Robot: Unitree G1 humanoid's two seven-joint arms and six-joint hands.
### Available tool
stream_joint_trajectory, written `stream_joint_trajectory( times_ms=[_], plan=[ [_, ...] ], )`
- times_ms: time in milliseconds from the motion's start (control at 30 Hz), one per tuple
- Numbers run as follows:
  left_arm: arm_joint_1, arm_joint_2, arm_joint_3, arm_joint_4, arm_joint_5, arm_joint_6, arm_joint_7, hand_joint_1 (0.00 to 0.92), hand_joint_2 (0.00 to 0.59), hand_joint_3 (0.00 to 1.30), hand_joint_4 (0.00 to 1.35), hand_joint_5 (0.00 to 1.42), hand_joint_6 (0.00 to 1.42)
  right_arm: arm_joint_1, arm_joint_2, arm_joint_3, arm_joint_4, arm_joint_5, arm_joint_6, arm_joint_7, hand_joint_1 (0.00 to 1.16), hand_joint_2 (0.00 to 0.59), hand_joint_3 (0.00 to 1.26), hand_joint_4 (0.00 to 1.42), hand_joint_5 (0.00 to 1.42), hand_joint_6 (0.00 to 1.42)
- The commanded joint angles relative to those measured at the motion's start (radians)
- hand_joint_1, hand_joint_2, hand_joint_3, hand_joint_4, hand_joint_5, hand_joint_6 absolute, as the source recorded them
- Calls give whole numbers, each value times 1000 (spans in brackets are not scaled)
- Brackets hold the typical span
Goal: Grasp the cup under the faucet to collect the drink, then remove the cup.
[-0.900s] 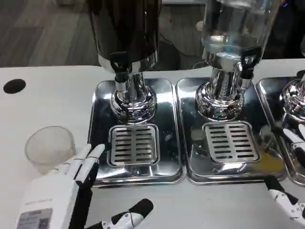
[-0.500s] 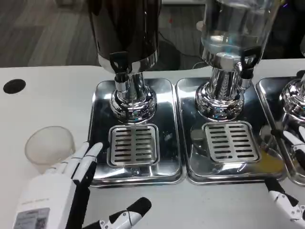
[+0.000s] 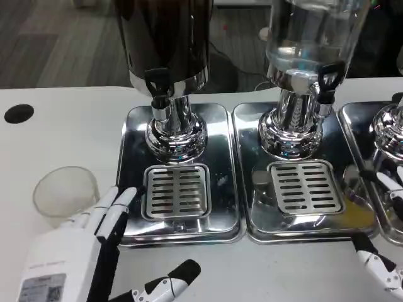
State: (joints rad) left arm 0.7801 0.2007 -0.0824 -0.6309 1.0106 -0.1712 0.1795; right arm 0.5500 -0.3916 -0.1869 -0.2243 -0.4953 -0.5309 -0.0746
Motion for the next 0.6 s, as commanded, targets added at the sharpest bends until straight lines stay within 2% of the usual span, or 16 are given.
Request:
stream_joint_trajectory(
  times_ms=[33,200,600],
  plan=[
    [4,0,-4,-5,-2,-5,16,0,82,182,100,219,278,4,-1,-4,3,23,-7,2,504,366,119,0,0,0],
    [3,0,-7,-5,-1,-4,19,0,82,182,100,219,278,6,-1,-3,6,26,-9,1,484,342,117,0,0,0],
    [6,3,1,-4,-20,-6,26,0,90,173,99,235,291,15,2,0,3,29,-13,1,472,334,117,0,0,0]
  ],
)
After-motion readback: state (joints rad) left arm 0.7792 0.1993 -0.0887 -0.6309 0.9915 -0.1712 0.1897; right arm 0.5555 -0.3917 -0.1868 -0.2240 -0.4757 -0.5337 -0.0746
